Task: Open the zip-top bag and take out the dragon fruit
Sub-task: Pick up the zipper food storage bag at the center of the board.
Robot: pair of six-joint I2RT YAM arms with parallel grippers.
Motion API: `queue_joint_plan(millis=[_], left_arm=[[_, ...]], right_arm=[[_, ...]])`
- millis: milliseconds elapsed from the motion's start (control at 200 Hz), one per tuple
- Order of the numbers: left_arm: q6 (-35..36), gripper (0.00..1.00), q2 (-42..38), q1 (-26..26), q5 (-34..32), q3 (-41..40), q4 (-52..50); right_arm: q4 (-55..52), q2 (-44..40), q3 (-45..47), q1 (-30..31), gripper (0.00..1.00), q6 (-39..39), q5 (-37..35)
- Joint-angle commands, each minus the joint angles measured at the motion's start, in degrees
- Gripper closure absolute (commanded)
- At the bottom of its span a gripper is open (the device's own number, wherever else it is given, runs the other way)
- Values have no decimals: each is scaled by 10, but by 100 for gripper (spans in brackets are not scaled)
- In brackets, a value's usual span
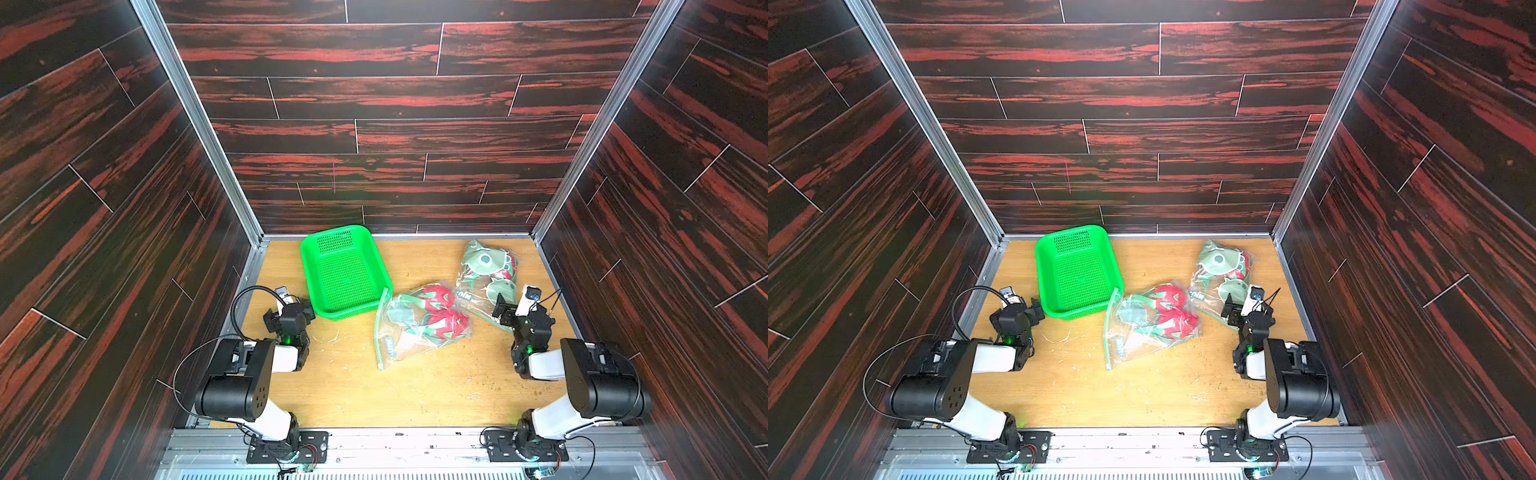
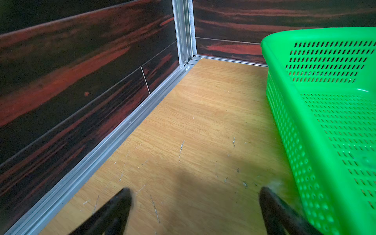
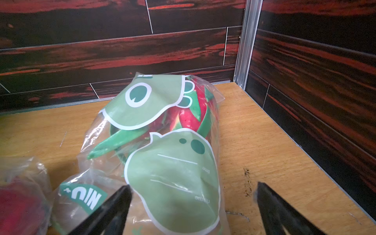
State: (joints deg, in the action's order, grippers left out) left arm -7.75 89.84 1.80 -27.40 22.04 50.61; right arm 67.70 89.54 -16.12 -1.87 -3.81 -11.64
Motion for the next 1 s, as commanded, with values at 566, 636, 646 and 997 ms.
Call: queue_joint_plan(millis=[566,636,646,997], left_arm=[[-1,0,-15,-3,-4,6,-5],[0,0,-16,-3,-5,4,-2],[0,0,-16,-3,-6,4,-2],[-14,0,-202,1,-74,9,-142]], right_arm=[[3,1,-4,1,1,4,-5],[5,1,-3,1,2,3,-5],[5,1,-2,1,1,4,-5],[-216,-127,-72,-5,1,-3,-8]])
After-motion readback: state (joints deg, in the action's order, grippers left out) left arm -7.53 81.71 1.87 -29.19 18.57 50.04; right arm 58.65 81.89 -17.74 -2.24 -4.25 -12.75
